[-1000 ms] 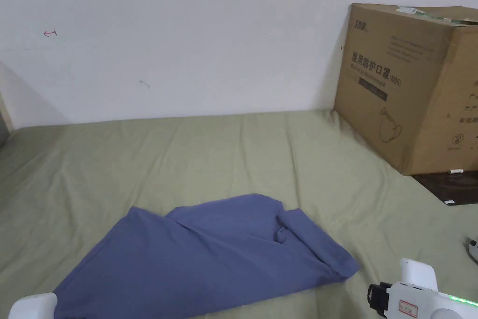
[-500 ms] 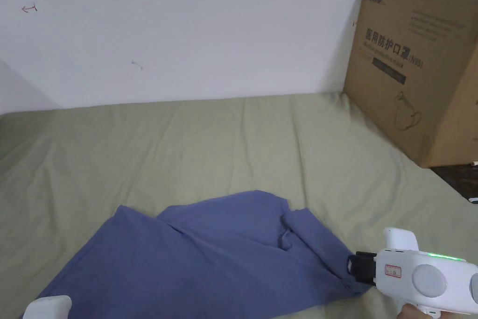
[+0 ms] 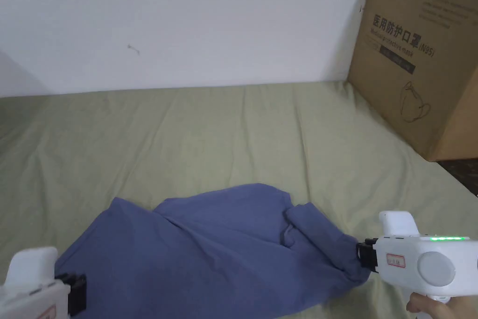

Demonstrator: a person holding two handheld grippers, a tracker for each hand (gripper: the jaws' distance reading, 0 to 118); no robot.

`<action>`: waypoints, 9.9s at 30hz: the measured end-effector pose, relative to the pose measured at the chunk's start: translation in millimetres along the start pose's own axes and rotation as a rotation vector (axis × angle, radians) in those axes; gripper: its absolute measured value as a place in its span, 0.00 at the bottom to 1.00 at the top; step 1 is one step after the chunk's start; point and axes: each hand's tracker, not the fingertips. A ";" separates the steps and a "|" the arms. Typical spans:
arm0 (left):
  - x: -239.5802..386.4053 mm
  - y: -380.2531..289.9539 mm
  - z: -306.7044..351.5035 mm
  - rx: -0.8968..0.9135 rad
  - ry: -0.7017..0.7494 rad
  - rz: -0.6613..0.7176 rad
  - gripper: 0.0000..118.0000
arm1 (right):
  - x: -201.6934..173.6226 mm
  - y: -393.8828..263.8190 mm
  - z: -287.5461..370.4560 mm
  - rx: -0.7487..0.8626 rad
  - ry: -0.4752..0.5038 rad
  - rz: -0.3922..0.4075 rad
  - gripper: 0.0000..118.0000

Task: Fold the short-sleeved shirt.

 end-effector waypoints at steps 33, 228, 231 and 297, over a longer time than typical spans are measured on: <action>-32.4 141.7 -168.4 -0.072 0.017 -0.053 0.01 | 8.7 -2.3 -5.6 -0.074 -0.002 -0.113 0.02; -92.2 -35.3 -2.8 -0.154 0.177 0.086 0.92 | -32.9 1.1 -5.5 -0.252 -0.090 -0.020 0.62; -94.0 -43.3 21.3 -0.138 0.159 0.098 0.88 | -25.8 -7.1 13.5 -0.217 -0.061 -0.031 0.50; -91.4 -163.6 115.4 -0.276 0.046 0.084 0.81 | -10.3 -170.6 122.4 -0.249 0.048 -0.094 0.72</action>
